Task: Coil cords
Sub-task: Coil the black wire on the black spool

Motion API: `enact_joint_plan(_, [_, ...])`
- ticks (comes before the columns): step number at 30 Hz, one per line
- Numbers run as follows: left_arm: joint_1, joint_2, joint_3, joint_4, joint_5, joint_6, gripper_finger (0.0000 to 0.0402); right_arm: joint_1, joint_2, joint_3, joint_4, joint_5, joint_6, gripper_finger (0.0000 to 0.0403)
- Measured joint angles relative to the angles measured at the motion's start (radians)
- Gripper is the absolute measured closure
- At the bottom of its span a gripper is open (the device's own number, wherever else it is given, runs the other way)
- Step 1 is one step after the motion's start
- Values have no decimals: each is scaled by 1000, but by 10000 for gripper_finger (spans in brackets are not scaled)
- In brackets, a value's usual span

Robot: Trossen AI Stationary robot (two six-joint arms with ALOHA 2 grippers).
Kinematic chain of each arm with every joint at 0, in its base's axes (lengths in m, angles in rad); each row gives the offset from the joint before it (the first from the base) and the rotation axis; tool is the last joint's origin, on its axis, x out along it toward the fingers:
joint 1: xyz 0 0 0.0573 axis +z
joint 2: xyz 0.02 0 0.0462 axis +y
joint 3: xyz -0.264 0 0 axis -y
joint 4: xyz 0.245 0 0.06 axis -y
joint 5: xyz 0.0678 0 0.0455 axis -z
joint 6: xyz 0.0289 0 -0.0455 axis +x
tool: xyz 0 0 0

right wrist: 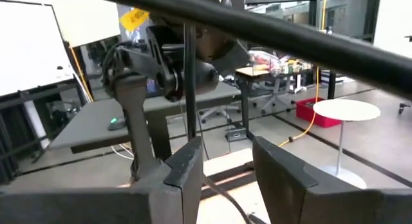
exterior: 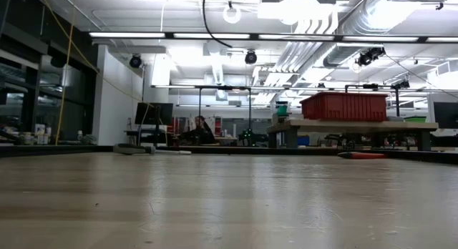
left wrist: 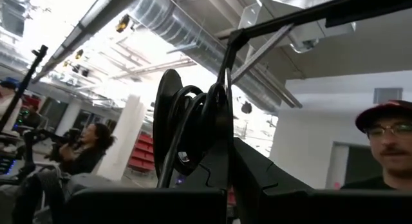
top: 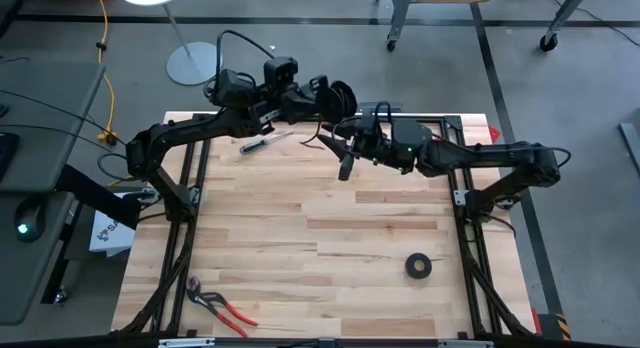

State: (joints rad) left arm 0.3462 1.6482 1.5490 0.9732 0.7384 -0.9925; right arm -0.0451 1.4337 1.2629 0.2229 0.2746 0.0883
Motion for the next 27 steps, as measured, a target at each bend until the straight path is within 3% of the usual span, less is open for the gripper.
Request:
enact_joint_plan(9, [0,0,0,1,-25,19,402,-7,34,0,82,-84,17,276])
enact_joint_plan(23, [0,0,0,1,-71,44,402,-15,34,0,93,-94,16,278])
enact_joint_plan(27, [0,0,0,-1,-78,45,401,-14,34,0,94,-94,3,305])
